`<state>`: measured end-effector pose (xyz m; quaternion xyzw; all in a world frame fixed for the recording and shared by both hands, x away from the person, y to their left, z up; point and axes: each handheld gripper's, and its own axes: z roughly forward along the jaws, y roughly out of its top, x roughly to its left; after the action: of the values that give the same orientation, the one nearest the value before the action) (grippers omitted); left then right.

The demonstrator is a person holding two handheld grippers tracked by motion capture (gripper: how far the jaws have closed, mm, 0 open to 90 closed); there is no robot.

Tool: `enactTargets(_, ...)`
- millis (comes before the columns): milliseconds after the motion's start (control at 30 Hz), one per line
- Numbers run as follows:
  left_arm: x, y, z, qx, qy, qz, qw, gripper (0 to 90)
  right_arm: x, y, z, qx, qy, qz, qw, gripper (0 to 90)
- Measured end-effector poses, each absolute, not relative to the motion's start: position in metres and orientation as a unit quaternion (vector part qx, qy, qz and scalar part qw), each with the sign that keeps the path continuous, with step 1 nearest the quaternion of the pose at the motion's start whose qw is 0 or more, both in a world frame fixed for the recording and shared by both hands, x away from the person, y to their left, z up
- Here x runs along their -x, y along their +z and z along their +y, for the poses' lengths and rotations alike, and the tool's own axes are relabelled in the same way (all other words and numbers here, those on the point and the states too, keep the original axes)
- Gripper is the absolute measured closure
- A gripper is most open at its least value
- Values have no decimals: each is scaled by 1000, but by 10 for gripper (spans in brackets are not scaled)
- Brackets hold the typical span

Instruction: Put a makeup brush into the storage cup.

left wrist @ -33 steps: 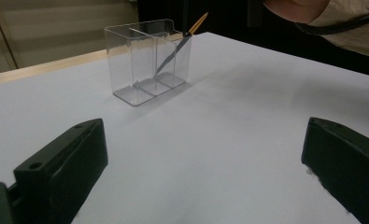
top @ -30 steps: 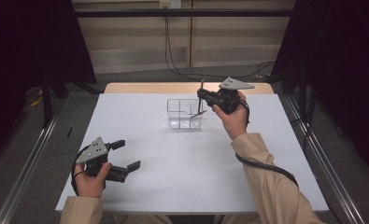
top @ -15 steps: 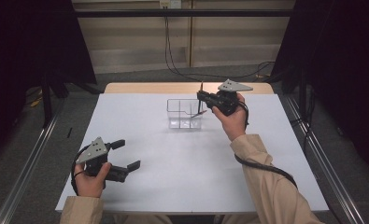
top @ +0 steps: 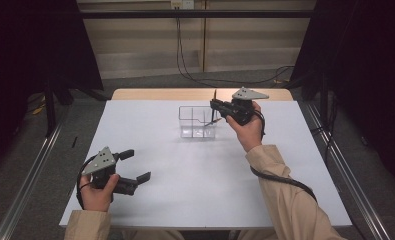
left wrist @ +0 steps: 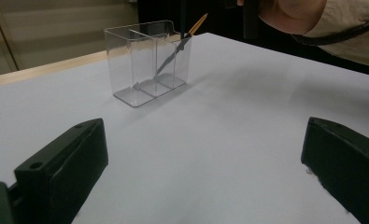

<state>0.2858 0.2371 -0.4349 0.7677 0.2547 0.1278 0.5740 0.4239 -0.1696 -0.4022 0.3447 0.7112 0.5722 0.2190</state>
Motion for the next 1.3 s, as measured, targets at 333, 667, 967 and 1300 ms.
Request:
enactTargets(333,-286,-435,238,-767,129,259,573,6,-423,-405,-168,-343,569,714,219,834)
enactTargets(667,-286,-434,239,-767,132,258,572,6,-423,-409,-168,-345,566,717,214,832)
enactTargets(967,-286,-434,239,-768,131,257,572,6,-422,-405,-169,-354,576,708,206,586)
enactTargets(1300,-286,-433,238,-768,135,257,571,7,-415,-402,-173,-355,587,701,197,264)
